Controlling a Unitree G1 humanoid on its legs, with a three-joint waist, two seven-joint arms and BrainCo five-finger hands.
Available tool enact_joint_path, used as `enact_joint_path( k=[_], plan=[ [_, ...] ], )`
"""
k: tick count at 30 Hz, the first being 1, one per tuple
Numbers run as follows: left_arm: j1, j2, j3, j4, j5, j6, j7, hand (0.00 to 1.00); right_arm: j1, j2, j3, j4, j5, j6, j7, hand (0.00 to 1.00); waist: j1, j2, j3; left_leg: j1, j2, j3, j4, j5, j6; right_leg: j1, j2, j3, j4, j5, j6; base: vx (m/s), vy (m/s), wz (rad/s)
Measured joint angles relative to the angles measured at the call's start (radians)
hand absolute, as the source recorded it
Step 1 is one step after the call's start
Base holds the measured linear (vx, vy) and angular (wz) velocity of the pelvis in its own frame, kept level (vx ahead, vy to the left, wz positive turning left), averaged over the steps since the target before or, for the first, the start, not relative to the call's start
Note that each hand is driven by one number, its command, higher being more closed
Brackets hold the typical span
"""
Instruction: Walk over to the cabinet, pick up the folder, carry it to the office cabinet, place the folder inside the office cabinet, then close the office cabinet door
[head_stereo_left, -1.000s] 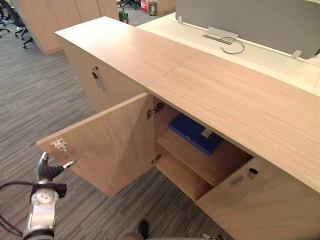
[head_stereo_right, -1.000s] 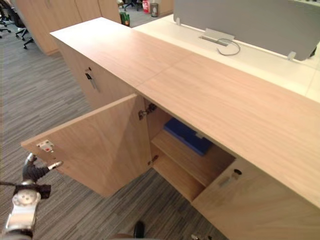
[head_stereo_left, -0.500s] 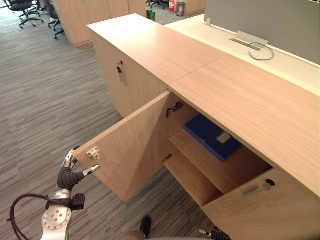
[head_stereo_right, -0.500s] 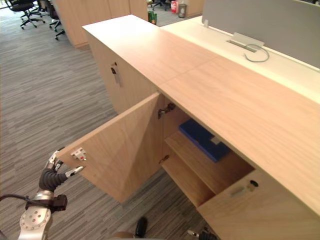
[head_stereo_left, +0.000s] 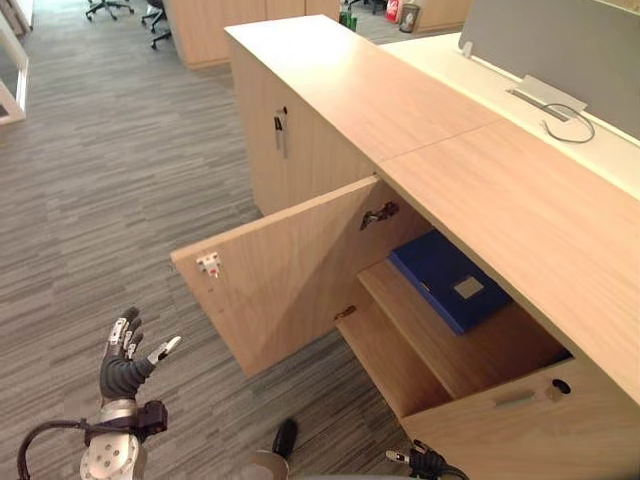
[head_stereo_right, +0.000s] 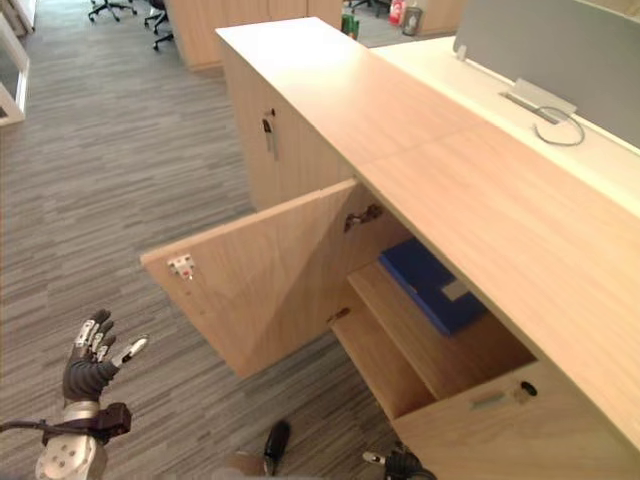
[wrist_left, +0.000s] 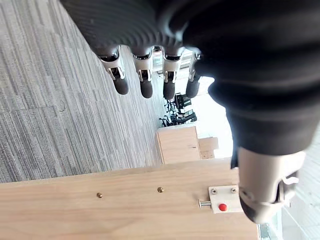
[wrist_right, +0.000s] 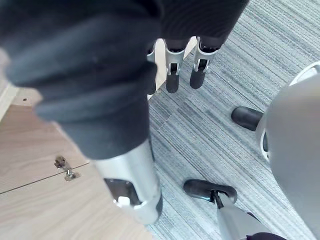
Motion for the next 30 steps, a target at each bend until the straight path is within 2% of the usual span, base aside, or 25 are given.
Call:
enact_joint_path(
  k=[3, 5, 6, 7, 8, 9, 10, 11, 12, 14, 17, 21, 25, 30],
  plan=[
    [0.008, -0.006, -0.013, -0.032, -0.004, 0.009, -0.002, 0.0, 0.0, 0.007, 0.0, 0.002, 0.0, 0.0, -0.01, 0.0, 0.003, 0.0, 0.005, -0.032, -0.004, -0.016, 0.052, -0.015, 0.003, -0.001, -0.001, -0.001, 0.012, 0.001, 0.001, -0.02, 0.003, 0.21],
    [0.013, -0.01, -0.021, -0.056, -0.004, 0.01, -0.004, 0.0, -0.032, 0.012, 0.0, 0.029, 0.0, 0.002, -0.014, 0.0, 0.008, 0.003, 0.014, -0.102, 0.006, 0.032, 0.198, -0.111, 0.013, -0.007, -0.005, 0.002, 0.027, 0.006, 0.004, -0.09, 0.048, -0.15],
    [0.019, -0.011, -0.02, -0.056, -0.005, 0.011, -0.007, 0.0, -0.052, 0.014, 0.0, 0.034, 0.001, 0.002, -0.016, 0.0, 0.008, 0.015, 0.02, -0.139, 0.045, 0.129, 0.283, -0.169, 0.011, -0.001, 0.01, 0.003, 0.022, 0.006, 0.003, -0.14, 0.053, -0.25],
    [0.009, -0.019, -0.028, -0.056, -0.006, 0.013, -0.008, 0.0, -0.059, 0.009, -0.002, 0.041, 0.001, 0.001, -0.022, 0.0, -0.003, 0.01, 0.017, -0.204, 0.088, 0.19, 0.477, -0.222, 0.048, -0.012, 0.008, 0.003, 0.007, 0.0, -0.003, -0.12, 0.046, -0.18],
    [0.009, -0.019, -0.033, -0.056, -0.007, 0.013, -0.008, 0.0, -0.059, 0.006, -0.002, 0.042, 0.001, 0.001, -0.023, 0.0, -0.002, 0.015, 0.014, -0.223, 0.097, 0.193, 0.535, -0.247, 0.047, -0.015, 0.011, 0.005, 0.009, 0.0, -0.003, -0.03, 0.107, -0.22],
    [0.009, -0.02, -0.042, -0.056, -0.007, 0.014, -0.009, 0.0, -0.061, -0.004, 0.001, 0.04, 0.001, 0.001, -0.023, 0.0, -0.003, 0.041, 0.011, -0.247, 0.129, 0.182, 0.657, -0.319, 0.03, -0.017, 0.029, 0.024, 0.011, 0.0, -0.002, 0.06, 0.131, -0.29],
    [0.009, -0.024, -0.042, -0.056, -0.007, 0.013, -0.009, 0.0, -0.053, -0.012, 0.004, 0.041, 0.001, 0.001, -0.022, 0.0, -0.008, 0.066, -0.001, -0.238, 0.144, 0.156, 0.628, -0.36, -0.003, -0.023, 0.052, 0.035, 0.014, 0.0, -0.001, 0.09, 0.173, -0.12],
    [-0.015, -0.01, -0.041, -0.042, -0.005, 0.018, -0.006, 0.0, -0.043, -0.003, 0.003, 0.044, 0.001, 0.002, -0.021, 0.0, -0.02, 0.049, -0.002, -0.231, 0.128, 0.146, 0.581, -0.35, -0.017, -0.036, 0.041, 0.039, 0.018, 0.002, -0.004, 0.05, 0.122, 0.06],
    [-0.025, -0.005, -0.041, -0.042, -0.004, 0.018, -0.004, 0.0, -0.04, -0.001, 0.003, 0.053, 0.001, 0.002, -0.02, 0.0, -0.024, 0.033, -0.005, -0.225, 0.114, 0.151, 0.552, -0.331, -0.013, -0.045, 0.031, 0.039, 0.017, 0.003, -0.005, 0.03, 0.077, 0.18],
    [-0.056, -0.004, -0.045, -0.017, -0.003, 0.018, 0.0, 0.0, -0.027, -0.005, -0.006, 0.057, 0.001, 0.006, -0.017, 0.0, -0.037, 0.025, -0.009, -0.188, 0.08, 0.157, 0.465, -0.284, 0.001, -0.052, -0.001, 0.041, 0.025, 0.027, -0.007, 0.03, 0.046, 0.09],
    [-0.061, -0.001, -0.045, -0.003, 0.005, 0.018, 0.008, 0.0, -0.009, -0.005, -0.01, 0.053, 0.0, 0.008, -0.002, 0.0, -0.045, 0.034, -0.016, -0.092, 0.06, 0.193, 0.302, -0.214, 0.003, -0.053, -0.033, 0.083, 0.027, 0.043, -0.021, 0.03, 0.051, -0.18],
    [-0.063, 0.001, -0.03, 0.047, 0.016, 0.019, 0.012, 0.0, 0.012, -0.014, -0.012, 0.015, 0.0, 0.01, 0.002, 0.0, -0.071, 0.066, -0.034, 0.038, 0.074, 0.231, 0.034, -0.081, -0.011, -0.073, -0.03, 0.132, 0.025, 0.064, -0.02, 0.03, -0.051, -0.29],
    [-0.101, 0.018, -0.03, 0.118, 0.071, 0.035, 0.023, 0.0, 0.042, -0.017, -0.012, -0.024, 0.001, 0.013, 0.005, 0.0, -0.09, 0.083, -0.044, 0.071, 0.089, 0.267, -0.006, -0.062, -0.01, -0.072, -0.021, 0.169, 0.015, 0.065, -0.018, -0.02, -0.059, -0.33],
    [-0.236, 0.102, -0.01, 0.271, 0.14, 0.072, 0.047, 0.0, 0.041, -0.017, -0.01, -0.034, 0.001, 0.014, 0.01, 0.0, -0.11, 0.089, -0.046, 0.08, 0.102, 0.312, -0.007, -0.063, -0.024, -0.07, -0.008, 0.202, -0.019, 0.067, -0.007, -0.05, -0.033, -0.27]
  ],
)
